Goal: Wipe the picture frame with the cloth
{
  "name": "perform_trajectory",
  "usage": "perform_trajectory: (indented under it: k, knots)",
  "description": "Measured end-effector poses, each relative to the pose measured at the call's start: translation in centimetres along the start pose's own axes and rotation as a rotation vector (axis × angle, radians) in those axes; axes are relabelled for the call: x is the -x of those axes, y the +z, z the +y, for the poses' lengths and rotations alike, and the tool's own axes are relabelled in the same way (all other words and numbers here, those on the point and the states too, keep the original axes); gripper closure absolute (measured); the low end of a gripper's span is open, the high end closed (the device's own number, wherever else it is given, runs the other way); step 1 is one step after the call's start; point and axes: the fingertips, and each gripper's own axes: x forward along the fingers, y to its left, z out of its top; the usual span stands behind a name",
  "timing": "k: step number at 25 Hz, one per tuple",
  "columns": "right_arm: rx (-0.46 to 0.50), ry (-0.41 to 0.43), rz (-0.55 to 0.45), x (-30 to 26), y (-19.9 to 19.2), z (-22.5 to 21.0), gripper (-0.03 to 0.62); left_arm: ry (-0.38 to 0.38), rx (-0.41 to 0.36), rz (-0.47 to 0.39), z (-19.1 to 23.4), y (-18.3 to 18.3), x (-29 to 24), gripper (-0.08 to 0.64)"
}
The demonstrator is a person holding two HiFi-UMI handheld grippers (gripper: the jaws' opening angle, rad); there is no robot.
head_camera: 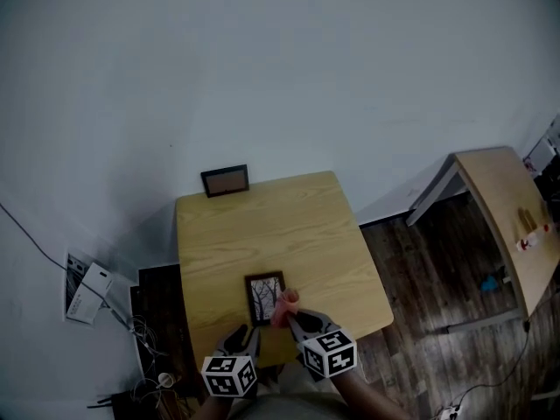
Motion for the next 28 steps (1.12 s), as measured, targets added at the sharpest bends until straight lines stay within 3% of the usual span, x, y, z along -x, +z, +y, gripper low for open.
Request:
perform_trajectory:
  k: [6,11,16,21,28]
  knots:
    - [-0.085,-0.035,-0.107,4.2,-0.3,4.9,0.577,-0.117,-0.046,-0.056,-1.5,1.1,5.3,0.497]
    - [-0.093,-0.063,-0.181,7.2,-0.6,9.4,0.577,-0.15,-0.056,-0.097,-1.2,1.3,9.5,0.515]
    - [-0.022,-0.119,-0.224,9.8,-1.3,13.0,0.577,-0.172,-0.095,-0.132,-1.1,1.1,13.3,0.535]
    - [0.056,-0.156,-0.244,11.7,-2.3,16.2,0.578,-0.201,-0.076,-0.152,-0.3,0.3,16.4,0.548]
    - [0.079,-0.175,-0.278,12.6,-3.5,19.4,0.578,-0.22,-0.066,-0.151,1.0,-1.5,19.2,0.552]
